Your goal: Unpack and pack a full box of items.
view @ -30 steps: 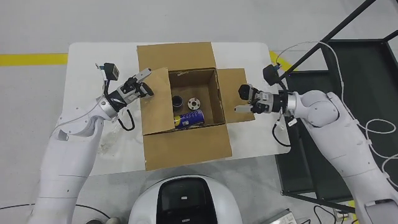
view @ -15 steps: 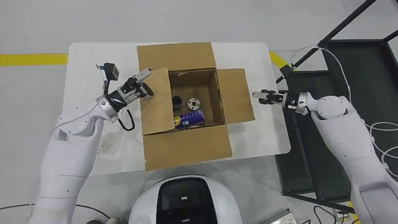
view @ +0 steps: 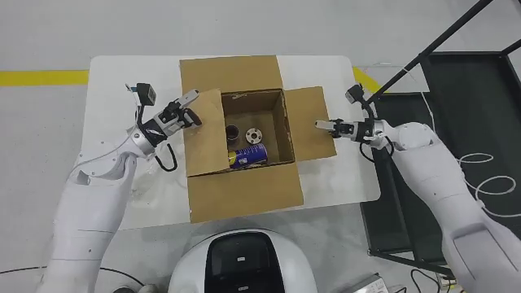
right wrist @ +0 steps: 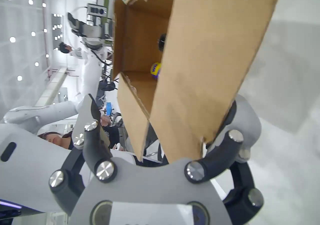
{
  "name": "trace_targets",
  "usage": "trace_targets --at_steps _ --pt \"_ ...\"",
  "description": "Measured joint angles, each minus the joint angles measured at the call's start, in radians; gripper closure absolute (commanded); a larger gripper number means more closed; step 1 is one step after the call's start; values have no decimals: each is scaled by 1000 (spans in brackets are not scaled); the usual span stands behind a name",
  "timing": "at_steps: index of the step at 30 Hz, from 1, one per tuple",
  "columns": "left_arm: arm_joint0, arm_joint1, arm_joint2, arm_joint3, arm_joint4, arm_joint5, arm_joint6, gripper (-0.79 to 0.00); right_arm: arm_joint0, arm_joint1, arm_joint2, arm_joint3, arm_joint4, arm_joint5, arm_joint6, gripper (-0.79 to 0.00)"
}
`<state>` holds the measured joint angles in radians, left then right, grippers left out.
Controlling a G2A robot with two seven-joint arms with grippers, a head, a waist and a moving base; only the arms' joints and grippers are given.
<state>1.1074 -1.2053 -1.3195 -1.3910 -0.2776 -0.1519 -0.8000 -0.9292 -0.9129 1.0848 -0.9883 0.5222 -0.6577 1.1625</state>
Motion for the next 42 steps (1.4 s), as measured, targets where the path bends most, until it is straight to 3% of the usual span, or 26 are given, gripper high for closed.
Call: trace_targets --at_steps 5,9,13,26,36,42 --pt "-12 -1 28 3 62 5 36 -785 -46 28 58 -163 168 56 56 -785" --pt "-21 -4 48 9 88 4 60 -785 -62 25 45 -285 271 106 106 -785" --pt "-22 -5 57 5 96 0 73 -785 -30 4 -25 -324 217 96 96 -785" --pt "19 9 16 -43 109 9 81 -785 99 -74 -225 -193 -65 18 -15 -785" --pt "26 14 20 -59 160 -10 91 -785 125 -93 -259 -224 -319 41 -143 -785" --pt "25 16 26 -59 179 -13 95 -785 111 -93 -255 -242 -365 58 -163 -785"
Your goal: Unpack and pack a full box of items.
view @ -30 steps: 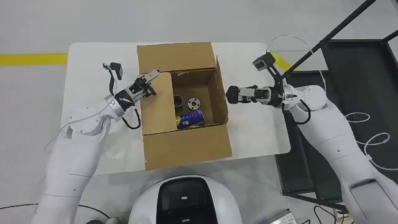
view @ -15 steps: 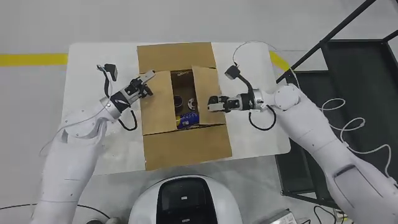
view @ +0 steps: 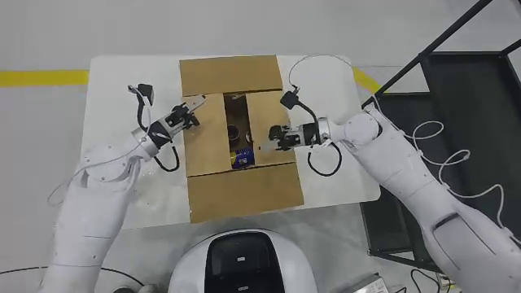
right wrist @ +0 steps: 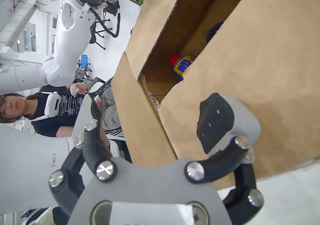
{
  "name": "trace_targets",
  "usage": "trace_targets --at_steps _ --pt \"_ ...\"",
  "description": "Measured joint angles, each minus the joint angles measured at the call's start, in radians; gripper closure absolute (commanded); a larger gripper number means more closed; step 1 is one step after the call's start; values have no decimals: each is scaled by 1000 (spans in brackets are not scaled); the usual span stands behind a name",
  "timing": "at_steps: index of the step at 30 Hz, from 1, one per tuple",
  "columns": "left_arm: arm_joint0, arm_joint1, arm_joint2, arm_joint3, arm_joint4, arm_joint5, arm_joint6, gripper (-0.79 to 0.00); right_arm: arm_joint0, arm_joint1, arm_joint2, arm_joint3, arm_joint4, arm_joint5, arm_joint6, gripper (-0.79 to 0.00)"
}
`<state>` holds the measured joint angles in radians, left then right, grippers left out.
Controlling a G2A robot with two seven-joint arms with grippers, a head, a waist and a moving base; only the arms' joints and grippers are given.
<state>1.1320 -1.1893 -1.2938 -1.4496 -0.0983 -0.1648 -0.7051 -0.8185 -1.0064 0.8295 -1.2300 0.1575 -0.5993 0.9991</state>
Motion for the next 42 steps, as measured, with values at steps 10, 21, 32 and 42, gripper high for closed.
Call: trace_targets --at_steps 10,21,32,42 --pt "-23 2 -14 10 -27 -38 10 -785 -80 57 181 -49 225 -36 136 -785" --pt "-151 10 -75 144 -14 -87 35 -785 -333 146 404 -130 272 94 316 -785" --pt "-336 -9 -7 474 42 -144 92 -785 -439 158 413 -173 324 140 362 -785" --pt "-374 -18 14 545 23 -159 85 -785 -439 157 413 -172 324 139 361 -785"
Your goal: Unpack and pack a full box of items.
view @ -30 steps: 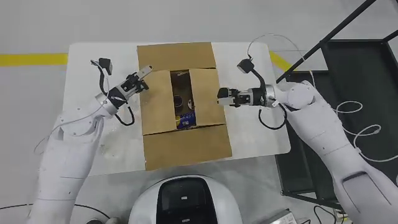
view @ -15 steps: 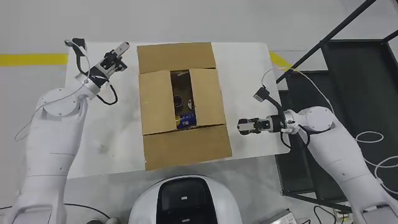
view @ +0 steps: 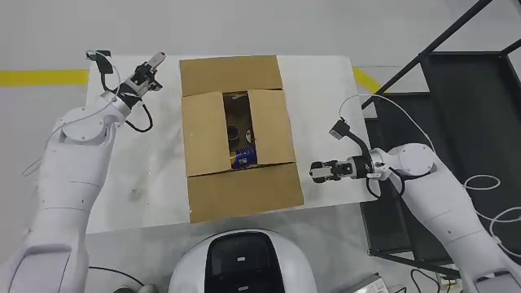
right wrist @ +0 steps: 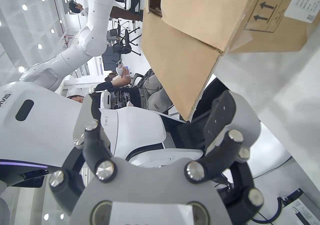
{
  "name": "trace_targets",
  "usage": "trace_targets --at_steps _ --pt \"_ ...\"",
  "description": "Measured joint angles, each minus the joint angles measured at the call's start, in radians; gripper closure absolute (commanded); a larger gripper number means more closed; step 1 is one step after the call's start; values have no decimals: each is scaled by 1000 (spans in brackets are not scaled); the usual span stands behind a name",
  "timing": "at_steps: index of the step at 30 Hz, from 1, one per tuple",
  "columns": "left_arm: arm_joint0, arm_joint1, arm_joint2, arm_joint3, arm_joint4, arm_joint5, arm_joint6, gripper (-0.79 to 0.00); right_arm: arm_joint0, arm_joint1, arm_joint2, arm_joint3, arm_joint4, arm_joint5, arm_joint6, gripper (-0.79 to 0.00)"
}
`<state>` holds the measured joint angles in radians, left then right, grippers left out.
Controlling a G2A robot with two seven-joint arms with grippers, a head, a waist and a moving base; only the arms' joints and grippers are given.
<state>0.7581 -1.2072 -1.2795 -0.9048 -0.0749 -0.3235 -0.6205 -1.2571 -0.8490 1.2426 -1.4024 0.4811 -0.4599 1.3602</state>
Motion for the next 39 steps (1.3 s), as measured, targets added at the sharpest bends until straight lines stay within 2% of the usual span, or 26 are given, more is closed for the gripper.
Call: trace_targets --at_steps 4,8,10,16,24,32,39 --pt "2 0 1 -2 2 2 2 -785 -1 0 0 0 -1 2 -3 -785" --pt "28 -1 28 -42 89 50 71 -785 -14 0 -9 1 -42 37 -34 -785" --pt "24 -5 40 -33 113 70 97 -785 -20 0 -15 4 -58 45 -34 -785" --pt "-59 -29 86 110 109 52 132 -785 -43 -5 -50 8 -80 72 -45 -785" --pt "-192 -85 172 313 35 -15 39 -785 -36 -15 -107 -7 -118 119 -50 -785" --pt "-259 -125 199 423 -48 -96 -19 -785 -19 -22 -126 -17 -89 133 -33 -785" --pt "-284 -138 189 472 -122 -160 -104 -785 -15 -24 -124 -11 -41 125 -15 -785"
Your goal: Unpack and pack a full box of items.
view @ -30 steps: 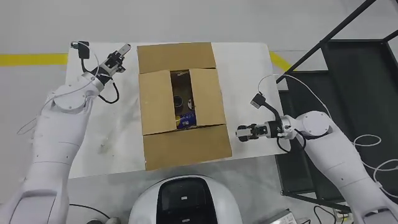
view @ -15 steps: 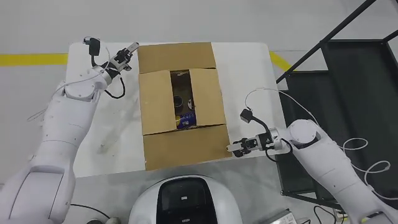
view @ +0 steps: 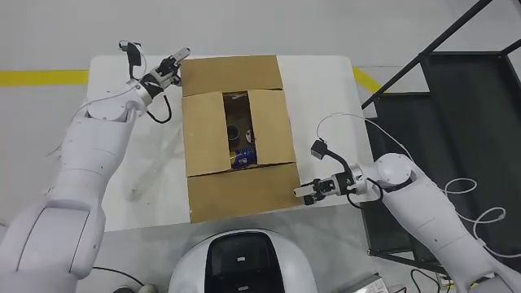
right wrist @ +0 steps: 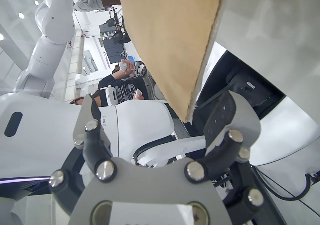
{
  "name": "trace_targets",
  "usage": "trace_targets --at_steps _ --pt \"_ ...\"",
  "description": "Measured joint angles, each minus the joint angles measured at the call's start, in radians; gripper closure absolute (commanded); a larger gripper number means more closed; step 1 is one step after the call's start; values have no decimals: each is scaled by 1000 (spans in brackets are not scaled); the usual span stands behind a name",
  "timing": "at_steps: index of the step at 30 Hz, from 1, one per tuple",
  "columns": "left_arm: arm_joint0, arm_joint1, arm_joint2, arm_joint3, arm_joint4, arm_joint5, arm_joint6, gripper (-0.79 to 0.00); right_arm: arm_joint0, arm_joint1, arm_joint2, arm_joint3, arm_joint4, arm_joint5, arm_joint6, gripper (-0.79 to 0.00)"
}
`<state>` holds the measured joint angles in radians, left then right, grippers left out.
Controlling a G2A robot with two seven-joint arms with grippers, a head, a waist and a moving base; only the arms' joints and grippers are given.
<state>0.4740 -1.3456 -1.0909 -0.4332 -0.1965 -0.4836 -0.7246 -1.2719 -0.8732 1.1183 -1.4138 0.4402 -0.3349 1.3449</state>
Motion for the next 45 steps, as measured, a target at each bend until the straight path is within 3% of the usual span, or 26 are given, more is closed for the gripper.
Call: trace_targets --at_steps 13,23,31,45 --pt "22 9 -36 -9 -75 -177 -142 -785 16 -15 -12 33 263 30 141 -785" --pt "73 42 -78 -110 -71 -260 -174 -785 51 -34 -15 33 398 45 170 -785" --pt "145 72 -107 -269 -78 -259 -274 -785 96 -51 -16 26 410 12 93 -785" --pt "287 132 -151 -548 -38 -153 -459 -785 183 -76 -22 92 259 -44 -115 -785"
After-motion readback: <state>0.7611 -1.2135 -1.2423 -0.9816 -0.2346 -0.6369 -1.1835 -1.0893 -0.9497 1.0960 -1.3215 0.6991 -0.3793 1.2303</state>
